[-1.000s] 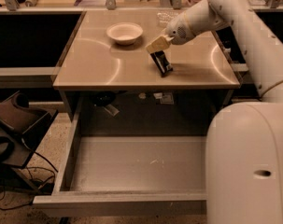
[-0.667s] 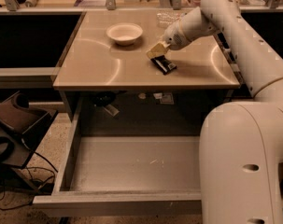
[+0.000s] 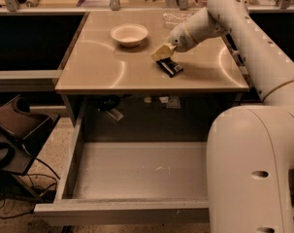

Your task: Pick rxbar chocolate from top drawer and place on counter

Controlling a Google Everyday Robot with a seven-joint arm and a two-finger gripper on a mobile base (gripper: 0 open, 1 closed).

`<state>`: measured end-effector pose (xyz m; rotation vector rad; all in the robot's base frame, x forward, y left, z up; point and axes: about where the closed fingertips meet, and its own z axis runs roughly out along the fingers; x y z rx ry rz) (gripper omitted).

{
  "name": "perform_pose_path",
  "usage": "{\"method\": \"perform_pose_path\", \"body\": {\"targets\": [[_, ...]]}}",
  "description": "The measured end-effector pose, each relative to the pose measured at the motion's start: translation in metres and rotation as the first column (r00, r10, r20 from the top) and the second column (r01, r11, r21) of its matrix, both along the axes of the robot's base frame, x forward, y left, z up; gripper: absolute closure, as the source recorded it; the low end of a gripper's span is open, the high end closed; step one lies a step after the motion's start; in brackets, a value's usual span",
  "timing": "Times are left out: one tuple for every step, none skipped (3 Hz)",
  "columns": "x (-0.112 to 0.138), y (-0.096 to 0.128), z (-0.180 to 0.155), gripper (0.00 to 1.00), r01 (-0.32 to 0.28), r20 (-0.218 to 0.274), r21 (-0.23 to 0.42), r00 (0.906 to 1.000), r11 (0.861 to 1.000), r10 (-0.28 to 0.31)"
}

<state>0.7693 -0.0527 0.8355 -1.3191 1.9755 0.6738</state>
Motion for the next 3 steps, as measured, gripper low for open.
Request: {"method": "perform_pose_path", "body": {"targets": [[0.0000,0.0000,0.0000,0.34,0.000,0.000,0.000,1.0000,1.000,0.000],[0.0000,0.0001,-0.0001,0.11,0.000,0.000,0.000,1.0000,1.000,0.000],[0.0000,0.0001,-0.0001,0.00,0.000,0.000,0.000,1.0000,1.000,0.000]]}}
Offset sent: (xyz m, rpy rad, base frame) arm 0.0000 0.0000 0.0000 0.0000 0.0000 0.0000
